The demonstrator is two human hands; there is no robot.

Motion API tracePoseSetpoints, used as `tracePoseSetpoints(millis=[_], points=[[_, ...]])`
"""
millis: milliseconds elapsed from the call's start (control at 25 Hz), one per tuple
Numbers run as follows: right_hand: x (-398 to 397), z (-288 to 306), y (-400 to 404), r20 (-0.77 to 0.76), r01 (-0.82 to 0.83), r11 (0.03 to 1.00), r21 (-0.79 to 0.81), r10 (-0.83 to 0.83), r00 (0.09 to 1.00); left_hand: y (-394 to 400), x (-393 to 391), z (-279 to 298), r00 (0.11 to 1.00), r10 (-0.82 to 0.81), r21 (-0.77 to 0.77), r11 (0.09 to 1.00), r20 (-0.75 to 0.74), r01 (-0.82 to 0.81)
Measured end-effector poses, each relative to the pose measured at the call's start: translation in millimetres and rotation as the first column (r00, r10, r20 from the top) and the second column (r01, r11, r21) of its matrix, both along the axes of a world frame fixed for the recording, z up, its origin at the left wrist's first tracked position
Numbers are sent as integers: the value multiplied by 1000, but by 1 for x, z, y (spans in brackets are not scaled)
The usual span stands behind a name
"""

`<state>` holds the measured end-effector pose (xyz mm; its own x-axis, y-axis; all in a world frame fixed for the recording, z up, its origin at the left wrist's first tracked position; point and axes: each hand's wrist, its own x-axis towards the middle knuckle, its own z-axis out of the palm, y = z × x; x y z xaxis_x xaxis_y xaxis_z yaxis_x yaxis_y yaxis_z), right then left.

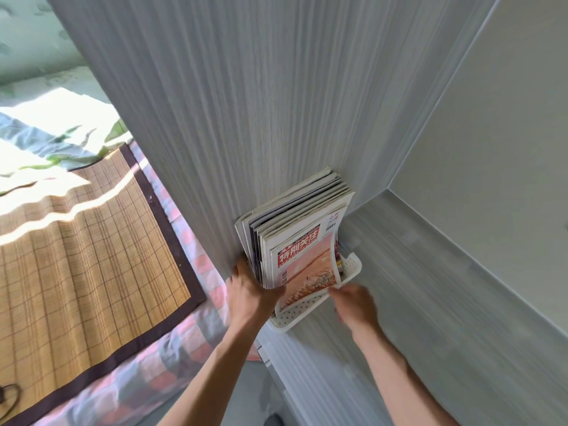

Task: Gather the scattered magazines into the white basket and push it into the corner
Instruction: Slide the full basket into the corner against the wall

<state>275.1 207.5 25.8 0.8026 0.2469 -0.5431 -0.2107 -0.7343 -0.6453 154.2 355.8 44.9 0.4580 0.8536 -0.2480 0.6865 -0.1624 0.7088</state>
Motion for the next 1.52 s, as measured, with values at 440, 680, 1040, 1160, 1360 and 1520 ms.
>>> tracePoseSetpoints(millis=[440,680,1040,1160,1360,1520], points=[[115,44,78,-74,-263,914,307,299,952,4,15,11,956,185,-253,959,226,-126],[114,51,57,63,-263,788,557,276,959,-17,2,7,903,203,-51,979,377,-199],[103,55,67,39,-266,802,535,291,956,5,5,22,976,120,-90,990,184,-105],[106,64,81,-21,-223,826,518,273,962,10,2,29,988,110,-127,987,106,-96],[101,66,79,29,-218,868,447,229,973,-11,6,36,973,187,-172,972,134,-163],[90,65,79,67,-181,879,440,169,983,10,4,35,997,19,-63,998,-79,-24]])
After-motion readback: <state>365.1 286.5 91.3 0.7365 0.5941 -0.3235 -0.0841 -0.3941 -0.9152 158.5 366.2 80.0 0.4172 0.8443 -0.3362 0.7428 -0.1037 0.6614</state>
